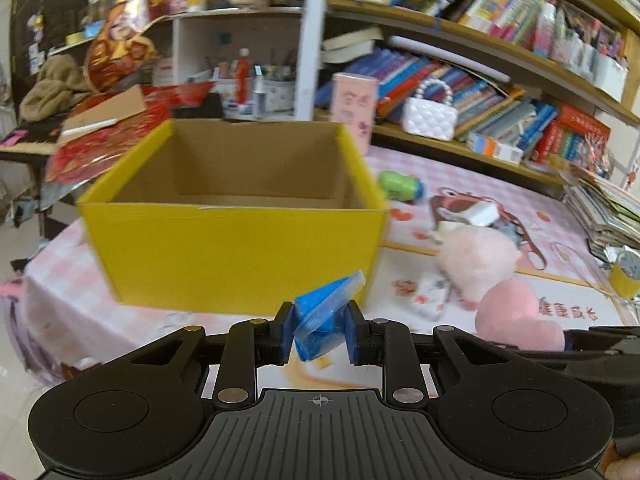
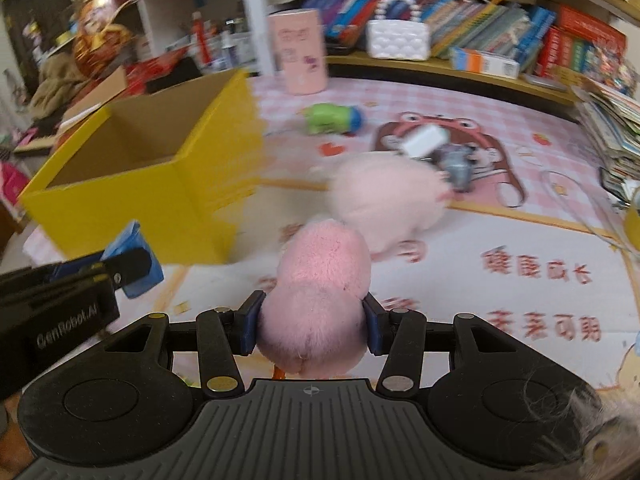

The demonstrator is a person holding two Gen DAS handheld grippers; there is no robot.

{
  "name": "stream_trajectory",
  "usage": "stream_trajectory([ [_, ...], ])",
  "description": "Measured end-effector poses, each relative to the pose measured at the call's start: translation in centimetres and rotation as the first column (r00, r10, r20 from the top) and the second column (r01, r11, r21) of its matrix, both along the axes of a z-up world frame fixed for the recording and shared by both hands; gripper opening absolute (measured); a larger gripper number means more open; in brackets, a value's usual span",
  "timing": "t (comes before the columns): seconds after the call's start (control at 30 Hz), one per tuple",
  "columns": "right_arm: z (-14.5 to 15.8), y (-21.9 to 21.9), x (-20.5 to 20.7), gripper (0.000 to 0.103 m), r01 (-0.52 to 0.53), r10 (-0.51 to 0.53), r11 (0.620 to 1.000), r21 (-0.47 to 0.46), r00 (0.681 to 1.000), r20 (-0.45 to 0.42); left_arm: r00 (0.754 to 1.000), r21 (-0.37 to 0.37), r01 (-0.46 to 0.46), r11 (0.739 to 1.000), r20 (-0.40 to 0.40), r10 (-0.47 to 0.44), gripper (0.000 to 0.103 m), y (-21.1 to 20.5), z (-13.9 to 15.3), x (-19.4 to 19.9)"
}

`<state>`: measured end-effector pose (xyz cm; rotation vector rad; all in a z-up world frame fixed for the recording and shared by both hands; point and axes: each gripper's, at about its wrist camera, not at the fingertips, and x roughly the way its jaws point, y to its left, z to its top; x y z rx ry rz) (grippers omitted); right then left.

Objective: Organize objects
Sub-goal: 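Carry the pink plush toy and blue clip over the yellow box with both tools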

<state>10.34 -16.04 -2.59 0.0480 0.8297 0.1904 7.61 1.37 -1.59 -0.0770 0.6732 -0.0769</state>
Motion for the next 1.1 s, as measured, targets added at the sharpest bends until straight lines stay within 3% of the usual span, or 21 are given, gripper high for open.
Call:
stream_trajectory([
  [0.57,-1.4,9.8,-5.1,0.046,-0.021,0.023,0.999,0.047,0.999,-0.034,1.0,0.036,-0.009,0.999,-0.005,0.009,0.024,9.0,-0.3,-5.0],
  [1.1,-0.6,12.0,-6.4,0.046,0.007,-0.007,0.999,0.043,1.0,-0.005,0.998,0.063,0.044,0.997,0.047,-0.047,0.024,10.4,0.5,-5.8],
])
